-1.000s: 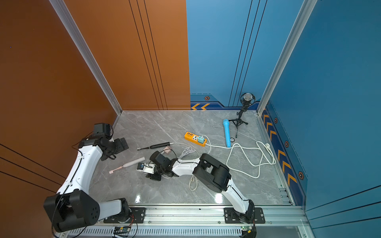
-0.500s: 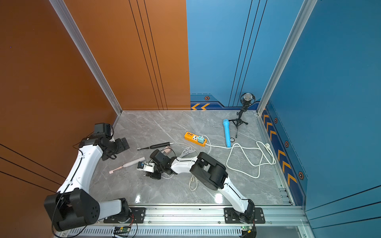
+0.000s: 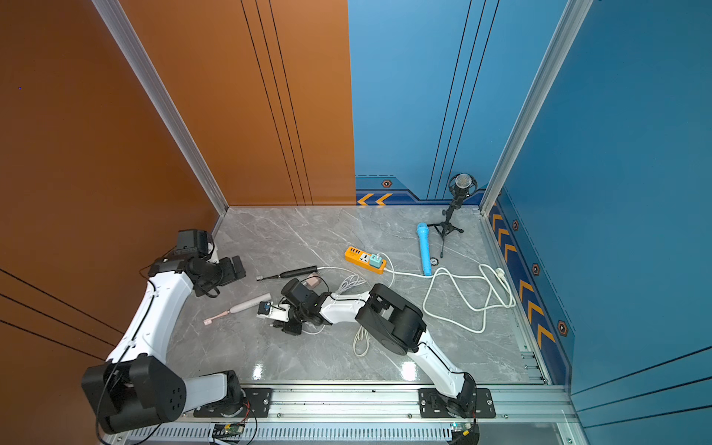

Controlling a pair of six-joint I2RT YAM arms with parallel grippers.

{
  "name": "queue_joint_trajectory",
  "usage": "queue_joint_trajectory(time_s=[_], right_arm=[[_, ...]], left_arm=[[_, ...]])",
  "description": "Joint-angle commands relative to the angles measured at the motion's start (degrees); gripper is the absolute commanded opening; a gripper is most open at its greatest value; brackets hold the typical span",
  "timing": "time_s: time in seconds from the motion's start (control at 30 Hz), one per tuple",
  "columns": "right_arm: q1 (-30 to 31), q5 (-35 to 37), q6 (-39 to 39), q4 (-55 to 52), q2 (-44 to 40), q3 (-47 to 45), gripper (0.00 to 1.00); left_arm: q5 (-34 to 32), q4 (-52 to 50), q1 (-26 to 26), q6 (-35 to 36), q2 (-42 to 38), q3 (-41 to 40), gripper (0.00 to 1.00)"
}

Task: Charge the electric toothbrush
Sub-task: Pick up the charging cable from the center of the board, then pick up the electric toothbrush from the center of the board.

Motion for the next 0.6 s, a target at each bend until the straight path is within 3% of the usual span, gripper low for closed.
queue_joint_trajectory(time_s=[0.0,0.13,0.17,0.3,0.37,0.5,0.57], right_arm=[[-2.4,-0.7,3.5,-0.8,-7.0,-4.0,0.0],[-5.3,-1.1,6.3,-3.0,-17.6,-9.9,0.0],[-6.1,-1.2,7.2,-3.6,-20.1,-11.8,0.0],[-9.0,-1.3,7.7,-8.1,-28.9,-17.3,0.0],[-10.2,-1.4,7.0,-9.7,-32.6,-19.9,0.0],[-11.7,-1.6,5.4,-10.6,-37.4,-23.0,0.0],[-12.1,-1.6,5.1,-10.3,-39.3,-24.3,0.0]], left_arm=[[6.9,4.6,-1.5,8.3,-5.6,-1.5,0.98],[9.1,8.7,-10.1,23.5,-10.3,-6.7,0.99],[7.6,8.6,-14.1,29.0,-11.1,-8.2,1.0],[-1.2,8.4,-26.8,54.1,-16.4,-16.6,0.88],[-3.7,8.3,-27.5,63.5,-18.7,-20.3,0.8],[5.4,1.0,-20.6,68.6,-15.2,-17.1,0.8],[4.4,0.3,-19.9,69.9,-11.4,-17.0,0.8]])
